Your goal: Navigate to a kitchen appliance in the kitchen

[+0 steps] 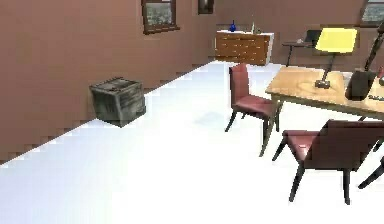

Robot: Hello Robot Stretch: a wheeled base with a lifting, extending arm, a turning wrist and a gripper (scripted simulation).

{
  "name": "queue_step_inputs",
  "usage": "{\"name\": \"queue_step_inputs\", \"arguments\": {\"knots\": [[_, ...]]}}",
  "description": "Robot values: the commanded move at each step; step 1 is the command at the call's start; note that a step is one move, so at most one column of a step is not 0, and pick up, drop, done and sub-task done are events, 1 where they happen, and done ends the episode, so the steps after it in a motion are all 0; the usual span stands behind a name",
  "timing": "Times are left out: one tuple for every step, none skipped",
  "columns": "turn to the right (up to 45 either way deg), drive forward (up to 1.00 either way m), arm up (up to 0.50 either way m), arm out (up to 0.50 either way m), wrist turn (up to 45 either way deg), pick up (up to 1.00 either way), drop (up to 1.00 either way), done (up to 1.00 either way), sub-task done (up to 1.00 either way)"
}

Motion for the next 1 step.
{"name": "queue_step_inputs", "arguments": {"knots": [[45.0,0.0,0.0,0.0,0.0,0.0,0.0,0.0,0.0]]}}
